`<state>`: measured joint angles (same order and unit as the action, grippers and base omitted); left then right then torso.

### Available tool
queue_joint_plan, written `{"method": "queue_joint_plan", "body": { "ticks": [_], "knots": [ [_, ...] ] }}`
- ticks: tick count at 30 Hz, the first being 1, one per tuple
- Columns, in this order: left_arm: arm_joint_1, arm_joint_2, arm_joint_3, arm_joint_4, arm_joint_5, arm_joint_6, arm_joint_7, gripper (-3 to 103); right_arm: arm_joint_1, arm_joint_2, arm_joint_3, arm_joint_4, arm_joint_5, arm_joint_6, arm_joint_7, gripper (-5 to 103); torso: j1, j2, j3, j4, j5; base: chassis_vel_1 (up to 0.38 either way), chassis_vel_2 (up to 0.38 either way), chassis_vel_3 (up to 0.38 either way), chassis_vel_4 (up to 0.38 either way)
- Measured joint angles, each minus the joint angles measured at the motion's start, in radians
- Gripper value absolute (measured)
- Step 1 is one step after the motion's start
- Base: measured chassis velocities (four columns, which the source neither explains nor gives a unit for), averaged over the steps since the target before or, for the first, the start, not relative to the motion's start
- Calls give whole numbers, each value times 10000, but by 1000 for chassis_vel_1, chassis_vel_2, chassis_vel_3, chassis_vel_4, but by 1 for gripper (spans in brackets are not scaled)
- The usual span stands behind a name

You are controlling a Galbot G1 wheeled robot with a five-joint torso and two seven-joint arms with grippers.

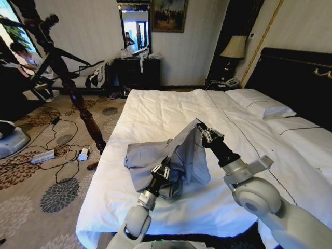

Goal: Pick up the clothes from the bed and hang them on the clothes hanger.

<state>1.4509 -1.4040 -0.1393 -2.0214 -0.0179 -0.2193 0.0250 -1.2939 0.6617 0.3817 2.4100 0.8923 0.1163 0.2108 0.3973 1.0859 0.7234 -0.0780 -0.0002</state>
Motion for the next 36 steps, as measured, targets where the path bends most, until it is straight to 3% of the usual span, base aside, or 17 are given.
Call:
{"method": "queue_joint_plan", "body": {
  "ticks": [10, 13, 20, 23, 24, 25, 28, 29, 31, 33, 34, 36],
  "knots": [
    [683, 258, -1994, -677, -1252, 369, -31, 0, 627, 766, -1805, -1100, -596, -8, -136, 0, -1, 0, 0, 1, 0, 0, 0, 0, 0],
    [781, 213, -2724, -468, -2013, 581, -134, 0, 1767, 1277, -3014, -2198, -587, -122, -295, 0, -1, 0, 0, 0, 0, 0, 0, 0, 0],
    [856, -10, -3419, 269, -2033, 575, -475, 0, 3862, 2242, -4845, -4160, -870, -159, -538, -2, 0, -1, 1, 4, 0, 0, 0, 0, 0],
    [858, -122, -3626, 612, -2051, 599, -810, 0, 4820, 2802, -5425, -5302, -1974, -1, -672, 14, 1, -2, 2, 6, 1, 0, 0, 0, 0],
    [858, -122, -3626, 612, -2051, 599, -810, 0, 4820, 2802, -5425, -5302, -1974, -1, -672, 14, 1, -2, 2, 6, 1, 0, 0, 0, 0],
    [851, -146, -3669, 679, -2049, 610, -897, 0, 4905, 2859, -5405, -5456, -2212, 187, -946, 14, 1, -2, 2, 6, 1, 0, 0, 0, 0],
    [823, -211, -3771, 869, -2055, 679, -1193, 0, 4610, 2626, -4942, -5402, -2297, 739, -2091, 30, 1, -2, 2, 0, 1, 0, 0, 0, 0],
    [823, -211, -3771, 869, -2055, 679, -1193, 0, 4610, 2626, -4942, -5402, -2297, 739, -2091, 30, 1, -2, 2, 0, 1, 0, 0, 0, 0],
    [740, -234, -3851, 1082, -2124, 773, -1382, 0, 4064, 2259, -4463, -5082, -1693, 1079, -2974, 41, 0, -1, 0, -5, 2, 0, 0, 0, 0],
    [697, -239, -3885, 1180, -2137, 808, -1456, 0, 3904, 2157, -4280, -4993, -1434, 1169, -3293, 41, -1, -1, 0, -5, 3, 0, 0, 0, 0],
    [619, -251, -3927, 1330, -2155, 855, -1586, 0, 3698, 2003, -3986, -4896, -931, 1346, -3832, 51, -1, -1, 0, -4, 4, 0, 0, 0, 0],
    [533, -279, -3974, 1504, -2167, 918, -1758, 0, 3585, 1816, -3740, -4858, -195, 1627, -4813, 57, 0, -2, 0, -1, 2, 0, 0, 0, 0]
  ]
}}
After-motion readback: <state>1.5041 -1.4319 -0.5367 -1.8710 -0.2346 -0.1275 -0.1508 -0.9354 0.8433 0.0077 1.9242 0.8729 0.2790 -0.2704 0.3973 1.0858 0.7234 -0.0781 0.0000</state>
